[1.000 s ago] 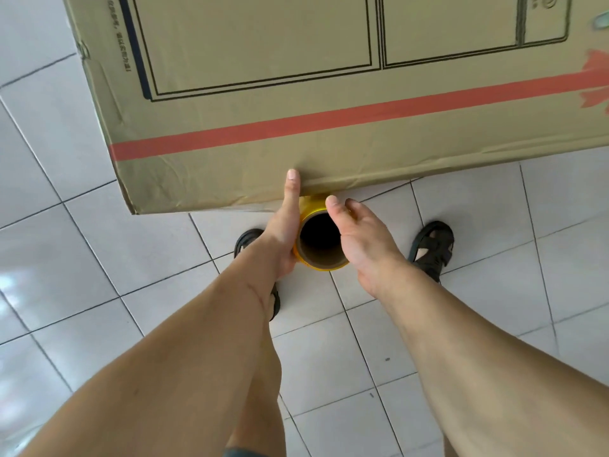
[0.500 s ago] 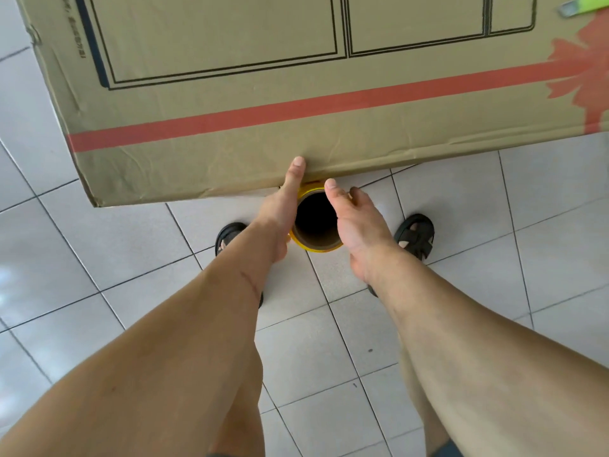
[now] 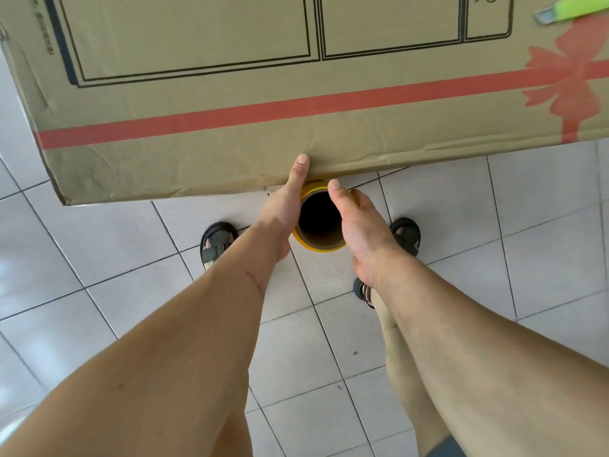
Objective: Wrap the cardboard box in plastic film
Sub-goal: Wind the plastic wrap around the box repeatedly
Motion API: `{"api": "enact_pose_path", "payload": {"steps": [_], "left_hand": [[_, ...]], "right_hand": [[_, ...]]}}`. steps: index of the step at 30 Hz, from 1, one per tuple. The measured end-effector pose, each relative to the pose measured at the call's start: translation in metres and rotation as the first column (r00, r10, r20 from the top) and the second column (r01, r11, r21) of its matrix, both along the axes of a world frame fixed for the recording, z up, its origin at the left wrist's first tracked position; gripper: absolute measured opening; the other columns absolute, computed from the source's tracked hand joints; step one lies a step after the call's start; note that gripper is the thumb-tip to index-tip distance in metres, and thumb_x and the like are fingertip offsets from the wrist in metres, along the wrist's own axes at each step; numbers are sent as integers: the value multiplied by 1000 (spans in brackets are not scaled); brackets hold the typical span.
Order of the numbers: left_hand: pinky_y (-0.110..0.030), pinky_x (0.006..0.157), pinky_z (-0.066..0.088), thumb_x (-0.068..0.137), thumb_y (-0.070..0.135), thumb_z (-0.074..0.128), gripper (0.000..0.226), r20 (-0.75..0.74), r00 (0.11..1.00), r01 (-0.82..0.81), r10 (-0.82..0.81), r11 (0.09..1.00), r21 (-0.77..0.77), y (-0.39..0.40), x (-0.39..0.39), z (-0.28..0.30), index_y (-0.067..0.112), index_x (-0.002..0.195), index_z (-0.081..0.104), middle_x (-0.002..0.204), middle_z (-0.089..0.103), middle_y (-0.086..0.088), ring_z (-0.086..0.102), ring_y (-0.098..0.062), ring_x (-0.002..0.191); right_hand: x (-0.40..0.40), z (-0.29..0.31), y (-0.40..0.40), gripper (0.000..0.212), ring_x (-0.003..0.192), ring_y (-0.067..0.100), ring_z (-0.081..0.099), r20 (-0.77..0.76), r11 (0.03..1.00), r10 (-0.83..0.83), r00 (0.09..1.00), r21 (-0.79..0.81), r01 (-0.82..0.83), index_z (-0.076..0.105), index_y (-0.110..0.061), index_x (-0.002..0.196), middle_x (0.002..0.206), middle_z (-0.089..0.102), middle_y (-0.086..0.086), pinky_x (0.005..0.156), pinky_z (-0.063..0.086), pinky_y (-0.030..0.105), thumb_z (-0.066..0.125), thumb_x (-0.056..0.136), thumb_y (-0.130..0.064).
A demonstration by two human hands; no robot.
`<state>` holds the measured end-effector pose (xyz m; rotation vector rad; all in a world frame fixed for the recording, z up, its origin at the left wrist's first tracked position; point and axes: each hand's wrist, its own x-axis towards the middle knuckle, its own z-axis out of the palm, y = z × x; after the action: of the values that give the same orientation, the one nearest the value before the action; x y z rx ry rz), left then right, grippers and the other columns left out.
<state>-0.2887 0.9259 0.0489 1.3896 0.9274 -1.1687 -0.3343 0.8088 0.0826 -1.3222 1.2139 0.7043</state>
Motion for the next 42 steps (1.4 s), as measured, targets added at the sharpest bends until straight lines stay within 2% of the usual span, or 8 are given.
{"api": "enact_pose_path", "payload": {"steps": [2, 6, 13, 17, 22, 28, 35, 42], "left_hand": [[-48, 116, 55, 91, 88, 56, 87, 3, 1000, -16, 16, 1000, -2, -7, 2, 4, 15, 136, 72, 123, 83, -11, 78, -28, 119], [-44, 106, 60, 96, 92, 30, 101, -60, 997, -52, 47, 994, -93, -7, -6, 3, 9, 132, 75, 126, 81, -17, 80, -29, 116], [-55, 123, 47, 47, 113, 61, 136, -65, 994, -90, 89, 996, -12, -33, -15, -5, 19, 145, 68, 136, 78, -10, 72, -30, 132], [-50, 110, 59, 91, 92, 48, 100, -19, 989, -150, 150, 988, -40, -47, -12, 6, 7, 139, 70, 123, 81, -19, 79, -33, 116], [-45, 92, 64, 89, 99, 23, 113, -69, 987, -153, 146, 981, -117, -54, -27, 4, 7, 128, 76, 122, 82, -17, 81, -32, 109], [-47, 99, 64, 99, 80, 54, 73, 56, 982, -186, 183, 981, 56, -74, -20, 7, 13, 124, 71, 112, 84, -11, 81, -29, 101], [-53, 115, 55, 87, 101, 26, 114, -88, 971, -233, 222, 962, -142, -76, -44, 7, 11, 141, 72, 130, 80, -16, 75, -33, 126], [-58, 112, 56, 56, 97, 70, 111, 16, 992, -125, 125, 992, -2, -92, -28, -3, 18, 134, 72, 119, 84, -10, 79, -34, 116]], "right_hand": [[0, -1, -4, 67, 124, 9, 46, 3, 998, -27, 1000, 62, 26, 44, -28, 145, 146, 49, -9, 97, 29, 28, 52, 90, -66], [3, 0, -12, 60, 130, 13, 44, 51, 996, 82, 995, 19, -83, 44, -22, 146, 149, 46, -3, 100, 31, 27, 42, 99, -58], [0, -2, -42, 79, 142, 18, 36, 23, 992, 123, 992, -25, -122, 27, -21, 156, 157, 35, -1, 100, 27, 23, 49, 93, -63], [2, -2, -49, 74, 136, 18, 42, 32, 989, 145, 989, 27, -146, 38, -21, 150, 152, 43, -2, 103, 32, 29, 46, 93, -66], [-4, -5, -61, 68, 139, 21, 40, 79, 956, 279, 957, -117, -269, 37, -16, 151, 154, 41, 3, 113, 32, 32, 45, 98, -57], [-26, -2, -63, 88, 122, 9, 49, 23, 998, 2, 1000, 69, -3, 44, -37, 143, 141, 52, -13, 107, 36, 36, 54, 70, -84], [-19, -5, -81, 63, 125, 11, 46, 66, 993, 105, 992, -57, -101, 45, -26, 146, 146, 48, -7, 99, 31, 27, 44, 95, -62], [-18, -10, -92, 97, 127, 11, 53, 37, 998, -36, 999, 59, 34, 53, -34, 137, 136, 60, -11, 111, 37, 39, 58, 55, -85]]}}
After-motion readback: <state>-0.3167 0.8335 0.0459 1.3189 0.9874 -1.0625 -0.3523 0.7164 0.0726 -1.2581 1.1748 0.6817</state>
